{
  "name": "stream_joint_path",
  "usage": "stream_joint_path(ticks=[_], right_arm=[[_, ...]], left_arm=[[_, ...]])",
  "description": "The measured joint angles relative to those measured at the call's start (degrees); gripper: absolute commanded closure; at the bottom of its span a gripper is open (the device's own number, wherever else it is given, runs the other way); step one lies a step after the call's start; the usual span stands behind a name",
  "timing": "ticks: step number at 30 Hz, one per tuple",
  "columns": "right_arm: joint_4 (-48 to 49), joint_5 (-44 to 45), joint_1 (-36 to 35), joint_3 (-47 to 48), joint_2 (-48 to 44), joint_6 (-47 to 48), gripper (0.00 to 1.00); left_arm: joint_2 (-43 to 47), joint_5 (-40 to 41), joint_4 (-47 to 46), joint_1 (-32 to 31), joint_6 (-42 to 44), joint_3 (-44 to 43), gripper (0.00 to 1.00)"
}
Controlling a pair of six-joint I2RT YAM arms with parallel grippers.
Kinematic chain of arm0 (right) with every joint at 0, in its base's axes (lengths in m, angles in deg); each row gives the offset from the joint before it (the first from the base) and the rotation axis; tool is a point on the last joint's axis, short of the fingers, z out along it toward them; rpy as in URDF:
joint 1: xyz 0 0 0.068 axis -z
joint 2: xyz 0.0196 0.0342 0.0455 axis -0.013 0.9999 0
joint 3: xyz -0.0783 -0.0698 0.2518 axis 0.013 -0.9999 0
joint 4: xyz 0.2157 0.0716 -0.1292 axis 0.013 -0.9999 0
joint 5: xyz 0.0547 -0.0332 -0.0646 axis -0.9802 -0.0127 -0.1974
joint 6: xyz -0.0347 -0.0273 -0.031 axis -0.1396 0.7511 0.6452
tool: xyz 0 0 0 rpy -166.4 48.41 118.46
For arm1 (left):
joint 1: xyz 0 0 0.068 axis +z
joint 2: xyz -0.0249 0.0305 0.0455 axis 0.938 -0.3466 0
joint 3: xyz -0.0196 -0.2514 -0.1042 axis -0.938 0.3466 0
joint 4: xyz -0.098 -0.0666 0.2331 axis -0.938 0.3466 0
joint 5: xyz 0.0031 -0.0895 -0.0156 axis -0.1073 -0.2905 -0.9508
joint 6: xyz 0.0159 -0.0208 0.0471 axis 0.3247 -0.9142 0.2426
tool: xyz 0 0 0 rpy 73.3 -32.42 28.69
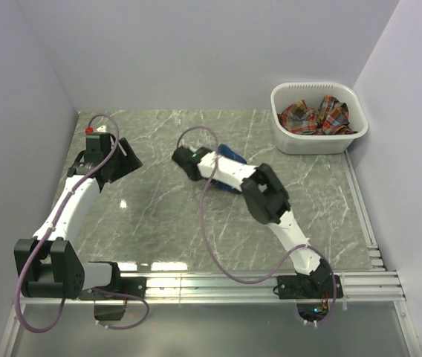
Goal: Fold and stack the long sleeve shirts
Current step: Fold the shirt
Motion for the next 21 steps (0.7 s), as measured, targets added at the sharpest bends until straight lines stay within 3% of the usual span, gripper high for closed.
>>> stream_joint_path(ticks=[3,12,17,21], right_arm=[[-1.8,5.4,-3.8,-0.6,3.9,0.5,1.00],[-1.2,7.0,-14.1,-2.2,2.7,-0.6,1.00],[1.8,4.7,-11.8,-7.9,-4.7,0.9,1.00],[5.3,4.6,-5.6,-12.1,-16.0,5.1,1.00]], left_arm=[[0.2,0.0,-0.2,1.0,0.0,0.2,0.28],[3.7,0.2,-1.1,5.1,-0.3,1.7,0.28],[3.7,0.2,-1.4,5.1,-0.3,1.8,0.28],[3.7,0.0,-1.4,5.1,-0.3,1.8,0.28]])
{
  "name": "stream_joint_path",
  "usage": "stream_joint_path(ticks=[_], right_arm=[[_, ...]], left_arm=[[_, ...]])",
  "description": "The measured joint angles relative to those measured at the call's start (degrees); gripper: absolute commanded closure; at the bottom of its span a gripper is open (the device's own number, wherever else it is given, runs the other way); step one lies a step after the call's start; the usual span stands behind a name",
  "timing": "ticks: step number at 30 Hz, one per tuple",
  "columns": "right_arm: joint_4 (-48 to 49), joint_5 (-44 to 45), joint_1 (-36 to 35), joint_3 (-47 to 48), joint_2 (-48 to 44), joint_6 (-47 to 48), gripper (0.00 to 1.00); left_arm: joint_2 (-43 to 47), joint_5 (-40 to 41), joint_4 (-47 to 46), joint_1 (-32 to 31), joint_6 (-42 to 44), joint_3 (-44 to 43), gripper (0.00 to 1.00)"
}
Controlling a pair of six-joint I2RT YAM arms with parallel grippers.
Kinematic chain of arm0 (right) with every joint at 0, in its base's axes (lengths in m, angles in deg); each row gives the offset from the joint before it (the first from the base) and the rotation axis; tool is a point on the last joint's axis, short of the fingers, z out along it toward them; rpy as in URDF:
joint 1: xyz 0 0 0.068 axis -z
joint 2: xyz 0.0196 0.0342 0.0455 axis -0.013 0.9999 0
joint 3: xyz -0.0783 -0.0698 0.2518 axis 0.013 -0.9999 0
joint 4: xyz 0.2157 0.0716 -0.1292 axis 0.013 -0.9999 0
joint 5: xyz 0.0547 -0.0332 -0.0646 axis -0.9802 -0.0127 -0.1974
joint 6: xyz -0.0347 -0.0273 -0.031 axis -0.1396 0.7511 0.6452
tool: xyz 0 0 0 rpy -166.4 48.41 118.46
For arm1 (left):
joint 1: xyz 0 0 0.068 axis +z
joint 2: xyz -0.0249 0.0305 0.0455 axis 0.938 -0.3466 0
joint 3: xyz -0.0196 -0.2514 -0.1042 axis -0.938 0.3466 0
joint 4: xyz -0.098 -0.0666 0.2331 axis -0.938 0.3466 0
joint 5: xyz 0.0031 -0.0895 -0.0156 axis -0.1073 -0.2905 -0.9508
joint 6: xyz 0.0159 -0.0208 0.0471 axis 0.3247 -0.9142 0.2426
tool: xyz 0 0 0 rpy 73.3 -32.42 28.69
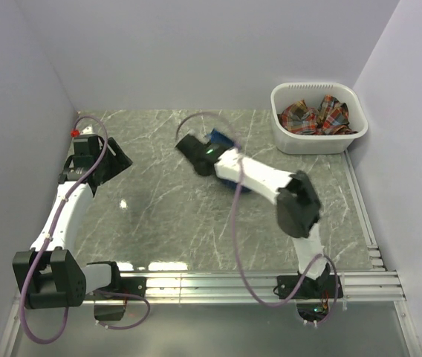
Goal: Fold and stack the long sleeve shirts
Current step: Fold the shirt
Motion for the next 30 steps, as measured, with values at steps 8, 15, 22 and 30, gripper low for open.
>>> stream_joint_path(ticks=[8,15,22,30], right_arm=[[7.6,8.2,16.0,0.6,-12.1,6.1,1.00],[14.6,13.6,14.2,-3.4,-9.8,8.7,1.00],[15.4,13.6,6.3,-7.1,7.3,3.8,1.00],[10.7,9.6,-6.0,-5.7,13.1,-2.8,1.00]], left_arm=[[0.0,-0.5,0.0,0.1,0.0,0.0,0.28],[-0.3,-1.1,0.0,0.2,0.0,0.0,0.28],[-0.3,-1.3,0.0,0.2,0.0,0.0,0.28],[-0.3,-1.3,0.0,0.2,0.0,0.0,0.28]])
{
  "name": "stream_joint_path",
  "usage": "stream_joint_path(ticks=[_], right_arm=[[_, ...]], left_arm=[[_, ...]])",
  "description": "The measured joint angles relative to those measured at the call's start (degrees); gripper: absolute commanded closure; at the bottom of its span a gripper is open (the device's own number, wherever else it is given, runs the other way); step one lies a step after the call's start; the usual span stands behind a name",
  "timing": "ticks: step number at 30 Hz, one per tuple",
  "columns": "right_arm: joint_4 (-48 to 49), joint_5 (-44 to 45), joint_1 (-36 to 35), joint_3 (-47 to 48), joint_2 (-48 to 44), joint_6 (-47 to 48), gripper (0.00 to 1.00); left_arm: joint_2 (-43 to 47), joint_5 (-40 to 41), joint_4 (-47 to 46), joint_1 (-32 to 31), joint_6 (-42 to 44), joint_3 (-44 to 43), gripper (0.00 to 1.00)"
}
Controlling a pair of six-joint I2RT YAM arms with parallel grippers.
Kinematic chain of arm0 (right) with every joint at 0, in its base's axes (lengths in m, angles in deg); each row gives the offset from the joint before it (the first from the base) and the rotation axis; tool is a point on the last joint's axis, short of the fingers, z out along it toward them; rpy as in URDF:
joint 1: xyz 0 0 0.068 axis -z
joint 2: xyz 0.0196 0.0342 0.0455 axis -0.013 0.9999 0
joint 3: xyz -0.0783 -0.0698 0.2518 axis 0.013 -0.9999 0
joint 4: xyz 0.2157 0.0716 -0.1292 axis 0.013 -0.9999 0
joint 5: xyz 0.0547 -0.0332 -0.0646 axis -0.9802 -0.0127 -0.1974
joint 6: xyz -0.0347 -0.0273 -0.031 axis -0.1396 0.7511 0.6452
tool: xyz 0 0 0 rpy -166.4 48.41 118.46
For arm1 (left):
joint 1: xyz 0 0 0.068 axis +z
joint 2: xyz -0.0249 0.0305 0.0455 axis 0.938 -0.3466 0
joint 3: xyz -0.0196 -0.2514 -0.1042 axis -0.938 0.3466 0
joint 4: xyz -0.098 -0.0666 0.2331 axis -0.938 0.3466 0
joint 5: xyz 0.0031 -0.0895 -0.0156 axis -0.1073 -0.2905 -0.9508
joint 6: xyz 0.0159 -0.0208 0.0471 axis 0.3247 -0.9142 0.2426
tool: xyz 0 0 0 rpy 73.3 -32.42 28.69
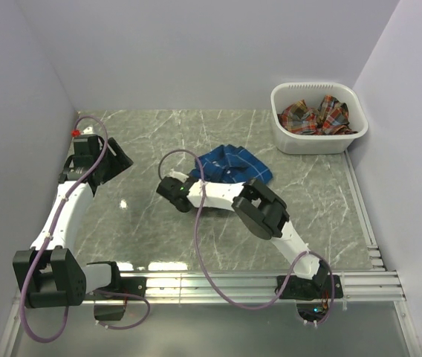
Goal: Fold and stack the long sleeve shirts
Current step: Fold the shirt
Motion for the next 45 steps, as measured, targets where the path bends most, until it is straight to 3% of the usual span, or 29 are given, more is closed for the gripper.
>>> stream_joint_path(ticks=[6,11,12,13,18,21,28,37,41,45], right_arm=[[-0.6,-4.9,-2.9,1.6,0.0,-4.1,0.98],[-1.5,-9.3,-3.1,1.9,0.0,-6.4,0.89],[-1.9,-10.3,-3.1,2.1,0.0,-6.7,0.86],[-2.5,-11.4,-3.2,2.7,0.0,-7.1,0.75],[-3.6,-16.8,-4.5,5.3,-0.3,-8.9,0.47],[-3.8,-20.8,-5.4,6.6,-1.1,-9.9,0.44],[-4.1,-28.7,-7.6,5.9,-4.4,-12.7,0.44],[-2.2,-35.6,-7.4,-1.1,-25.2,-17.2,0.54],[1.7,-39.7,-3.0,-8.1,-32.9,-21.3,0.59],[6.3,-46.0,3.7,-16.8,-35.8,-26.2,0.61]], left_arm=[[0.0,0.0,0.0,0.4,0.0,0.0,0.28],[0.0,0.0,0.0,0.5,0.0,0.0,0.28],[0.0,0.0,0.0,0.5,0.0,0.0,0.28],[0.0,0.0,0.0,0.5,0.0,0.0,0.28],[0.0,-0.1,-0.4,0.6,-0.5,0.3,0.28],[0.0,-0.2,-0.8,0.6,-0.8,0.9,0.28],[0.0,-0.9,-1.3,0.6,-0.9,1.0,0.28],[-1.0,-4.6,-2.1,-0.3,-3.7,2.1,0.28],[-3.4,-5.7,-2.8,-4.3,-5.9,2.7,0.29],[-7.8,-6.0,-4.5,-12.4,-9.0,2.7,0.33]])
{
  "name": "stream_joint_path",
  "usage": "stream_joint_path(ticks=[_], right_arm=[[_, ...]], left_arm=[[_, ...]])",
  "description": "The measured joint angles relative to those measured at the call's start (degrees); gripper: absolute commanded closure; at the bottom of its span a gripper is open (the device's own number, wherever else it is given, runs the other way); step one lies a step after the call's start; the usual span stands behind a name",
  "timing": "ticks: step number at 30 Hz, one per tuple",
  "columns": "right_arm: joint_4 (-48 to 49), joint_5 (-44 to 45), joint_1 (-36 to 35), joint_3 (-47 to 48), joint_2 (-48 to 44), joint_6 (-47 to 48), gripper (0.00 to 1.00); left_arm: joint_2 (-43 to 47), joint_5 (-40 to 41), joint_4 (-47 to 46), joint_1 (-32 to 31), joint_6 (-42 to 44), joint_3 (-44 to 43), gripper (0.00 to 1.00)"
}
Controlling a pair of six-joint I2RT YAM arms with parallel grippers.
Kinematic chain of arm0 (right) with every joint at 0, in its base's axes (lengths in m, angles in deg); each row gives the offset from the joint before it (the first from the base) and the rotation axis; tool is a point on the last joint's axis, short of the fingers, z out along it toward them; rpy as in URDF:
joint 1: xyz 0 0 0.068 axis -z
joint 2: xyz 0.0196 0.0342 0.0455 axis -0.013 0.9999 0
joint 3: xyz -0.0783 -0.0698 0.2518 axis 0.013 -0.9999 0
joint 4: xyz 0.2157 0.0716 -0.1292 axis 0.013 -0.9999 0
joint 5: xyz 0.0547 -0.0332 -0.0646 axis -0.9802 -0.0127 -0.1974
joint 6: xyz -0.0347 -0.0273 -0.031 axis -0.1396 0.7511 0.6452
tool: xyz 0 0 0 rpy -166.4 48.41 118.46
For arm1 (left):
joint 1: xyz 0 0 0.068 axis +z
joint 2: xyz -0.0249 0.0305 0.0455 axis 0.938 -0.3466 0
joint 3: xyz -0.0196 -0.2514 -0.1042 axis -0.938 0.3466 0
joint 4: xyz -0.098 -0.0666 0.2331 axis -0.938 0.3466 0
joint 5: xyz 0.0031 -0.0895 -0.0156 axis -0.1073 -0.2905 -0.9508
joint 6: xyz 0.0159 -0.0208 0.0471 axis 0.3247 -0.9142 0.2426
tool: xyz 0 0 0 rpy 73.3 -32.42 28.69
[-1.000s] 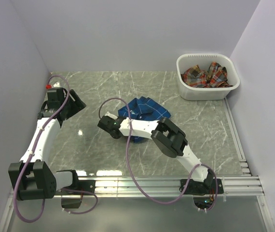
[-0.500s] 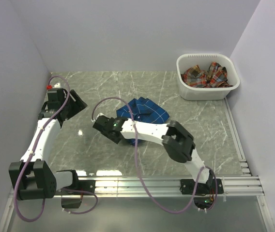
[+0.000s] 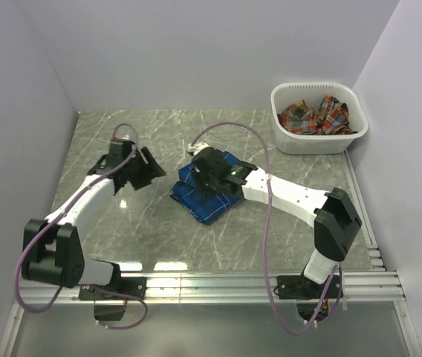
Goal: Fold and stack the long sleeve shirts
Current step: Fold the shirt
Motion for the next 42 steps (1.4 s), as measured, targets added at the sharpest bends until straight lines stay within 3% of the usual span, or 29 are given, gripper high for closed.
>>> stream_joint_path(ticks=[6,12,16,23,26,35,42], right_arm=[[6.6,-9.3,5.2,-10.5,-0.2,-6.2,0.63],[12.7,-16.3,6.7,-14.3,-0.1,-9.7,0.63],[15.8,-19.2,7.3,-15.2,1.0,-11.0,0.63],[17.4,-25.2,7.3,-18.2,5.7,-12.0,0.64],[16.9,-27.5,7.3,-18.9,7.0,-12.0,0.64],[17.1,-32.5,7.4,-19.5,7.3,-11.7,0.66],[13.2,-32.7,7.7,-18.5,2.9,-9.5,0.59]], left_arm=[[-7.5,1.2,-2.0,-8.3,-4.5,0.0,0.42],[-11.0,4.0,-4.9,-12.6,-7.5,0.0,0.51],[-13.5,6.0,-7.1,-14.1,-9.1,0.0,0.62],[-17.3,8.3,-11.7,-14.0,-13.7,4.9,0.93],[-17.2,7.9,-14.4,-13.8,-15.8,6.3,0.99],[-16.7,5.9,-18.7,-10.4,-18.8,8.8,0.99],[-22.0,6.6,-16.2,-7.6,-13.4,1.3,0.92]])
